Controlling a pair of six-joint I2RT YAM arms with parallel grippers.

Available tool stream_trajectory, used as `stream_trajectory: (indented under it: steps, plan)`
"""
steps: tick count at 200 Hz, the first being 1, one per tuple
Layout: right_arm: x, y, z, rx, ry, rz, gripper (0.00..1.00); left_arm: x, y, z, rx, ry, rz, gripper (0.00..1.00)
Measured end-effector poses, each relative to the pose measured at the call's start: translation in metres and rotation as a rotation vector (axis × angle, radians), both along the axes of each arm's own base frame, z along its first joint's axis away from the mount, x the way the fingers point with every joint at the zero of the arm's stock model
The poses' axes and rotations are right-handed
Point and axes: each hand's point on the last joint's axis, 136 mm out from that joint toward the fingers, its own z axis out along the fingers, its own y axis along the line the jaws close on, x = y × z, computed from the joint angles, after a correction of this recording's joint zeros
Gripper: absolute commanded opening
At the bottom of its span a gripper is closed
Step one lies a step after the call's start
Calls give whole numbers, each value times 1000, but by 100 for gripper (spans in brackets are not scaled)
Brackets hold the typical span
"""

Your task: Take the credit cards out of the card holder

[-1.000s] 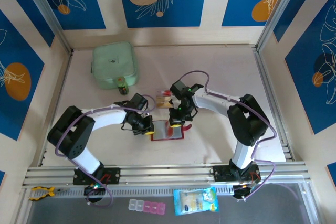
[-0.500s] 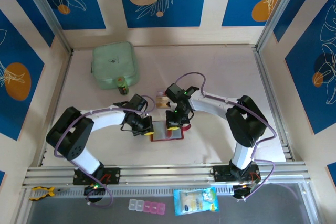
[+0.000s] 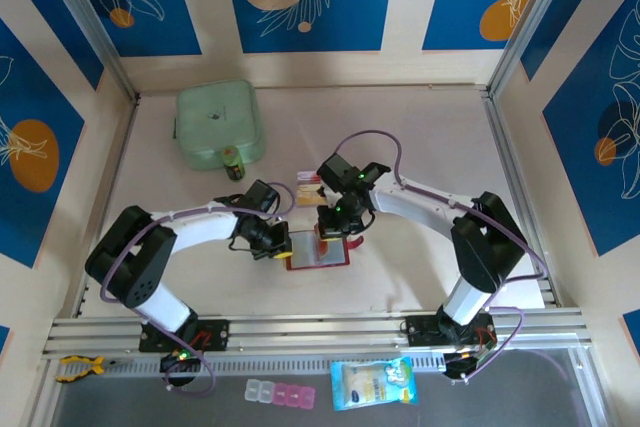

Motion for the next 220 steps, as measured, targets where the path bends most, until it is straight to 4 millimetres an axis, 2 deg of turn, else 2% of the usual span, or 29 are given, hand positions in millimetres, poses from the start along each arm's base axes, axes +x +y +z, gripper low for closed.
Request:
stream_trajectory:
  steps: [29,69,98,153,220]
  plan:
    - [5,-2,11,15,-78,160,1,3,1,9,-4,-34,5,5]
    - [17,-8,32,30,-218,447,0,5,5,10,15,-49,16,6]
    - [31,-11,38,-16,-323,677,0,11,8,13,26,-57,30,7]
    - [70,-13,41,-124,-423,1002,0,24,15,21,23,-88,67,7]
    - [136,-7,59,-132,-543,1112,0,31,23,35,5,-132,108,8]
